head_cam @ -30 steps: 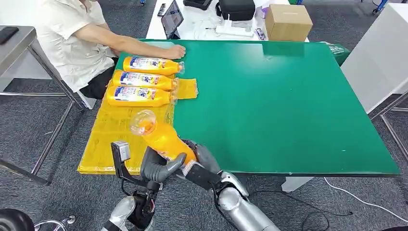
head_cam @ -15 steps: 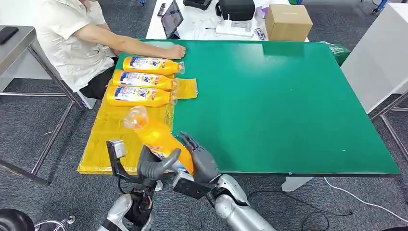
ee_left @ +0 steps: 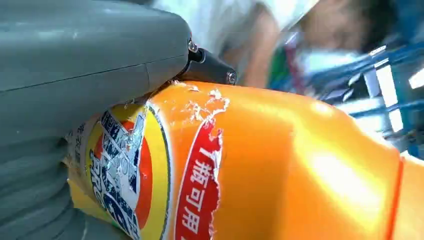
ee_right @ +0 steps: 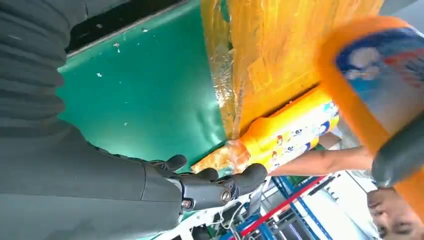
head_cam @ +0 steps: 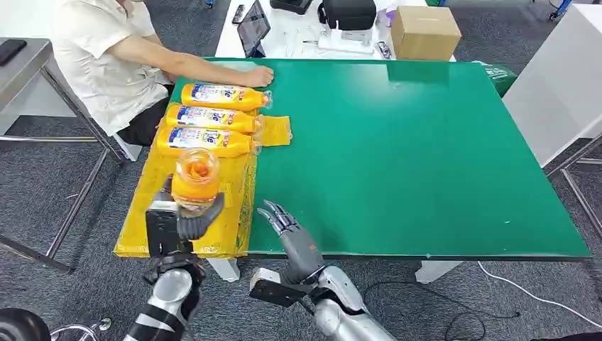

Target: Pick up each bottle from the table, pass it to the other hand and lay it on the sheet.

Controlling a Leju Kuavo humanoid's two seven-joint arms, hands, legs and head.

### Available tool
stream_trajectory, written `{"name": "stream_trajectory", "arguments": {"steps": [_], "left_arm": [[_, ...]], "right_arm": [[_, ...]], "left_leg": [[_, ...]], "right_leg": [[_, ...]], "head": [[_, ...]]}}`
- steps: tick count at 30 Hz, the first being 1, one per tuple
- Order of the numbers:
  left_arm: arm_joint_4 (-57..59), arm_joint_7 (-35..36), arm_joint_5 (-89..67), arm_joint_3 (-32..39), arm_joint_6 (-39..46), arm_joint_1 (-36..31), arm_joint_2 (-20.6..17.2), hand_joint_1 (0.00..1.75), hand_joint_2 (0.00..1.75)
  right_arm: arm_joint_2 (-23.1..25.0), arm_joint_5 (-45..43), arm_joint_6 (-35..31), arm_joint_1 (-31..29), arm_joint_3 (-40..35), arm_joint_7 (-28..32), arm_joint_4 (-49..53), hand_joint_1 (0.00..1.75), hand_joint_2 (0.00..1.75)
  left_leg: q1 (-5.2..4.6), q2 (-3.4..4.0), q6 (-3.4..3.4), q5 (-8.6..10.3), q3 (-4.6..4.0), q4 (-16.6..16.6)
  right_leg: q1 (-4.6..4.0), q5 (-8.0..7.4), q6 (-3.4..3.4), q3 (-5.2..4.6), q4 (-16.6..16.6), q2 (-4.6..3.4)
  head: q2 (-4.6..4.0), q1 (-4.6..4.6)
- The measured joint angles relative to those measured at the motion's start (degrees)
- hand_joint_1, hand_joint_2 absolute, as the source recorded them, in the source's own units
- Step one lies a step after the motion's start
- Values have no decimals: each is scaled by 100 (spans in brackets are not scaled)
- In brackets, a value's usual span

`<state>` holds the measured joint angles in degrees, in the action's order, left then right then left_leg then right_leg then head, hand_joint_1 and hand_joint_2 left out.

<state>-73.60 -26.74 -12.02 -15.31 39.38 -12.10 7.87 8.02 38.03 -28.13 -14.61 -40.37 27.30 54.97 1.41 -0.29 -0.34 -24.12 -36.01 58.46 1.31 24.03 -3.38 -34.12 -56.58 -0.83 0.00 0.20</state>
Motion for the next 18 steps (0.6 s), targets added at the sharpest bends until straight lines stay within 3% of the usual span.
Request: {"name": "stream_trajectory", "arguments": {"steps": [4,8,15,18], "left_arm": [[510,664,-1774,331,-59,-293,-7,175,175],[1557,1574,-2895,294,-775,-907,-107,175,175],[3378,2565,-3729,219,-2011,-2285,-332,175,175],[3835,2648,-3771,193,-2140,-2631,-411,175,175]], "right_arm": [[15,-85,42,12,2,35,20,0,175],[52,-133,266,12,9,166,57,0,175],[140,-142,645,27,39,315,201,0,175],[173,-147,662,32,39,328,247,0,175]], "left_leg": [[0,-4,-1,3,0,0],[-2,-5,1,7,0,0],[0,-8,-4,12,2,0],[0,0,-5,12,4,0]], "right_leg": [[1,0,0,1,0,3],[2,-3,-2,3,0,3],[1,-4,-1,8,-7,4],[0,-4,-1,4,-8,0]], "head": [[0,2],[0,4],[0,2],[0,4]]}}
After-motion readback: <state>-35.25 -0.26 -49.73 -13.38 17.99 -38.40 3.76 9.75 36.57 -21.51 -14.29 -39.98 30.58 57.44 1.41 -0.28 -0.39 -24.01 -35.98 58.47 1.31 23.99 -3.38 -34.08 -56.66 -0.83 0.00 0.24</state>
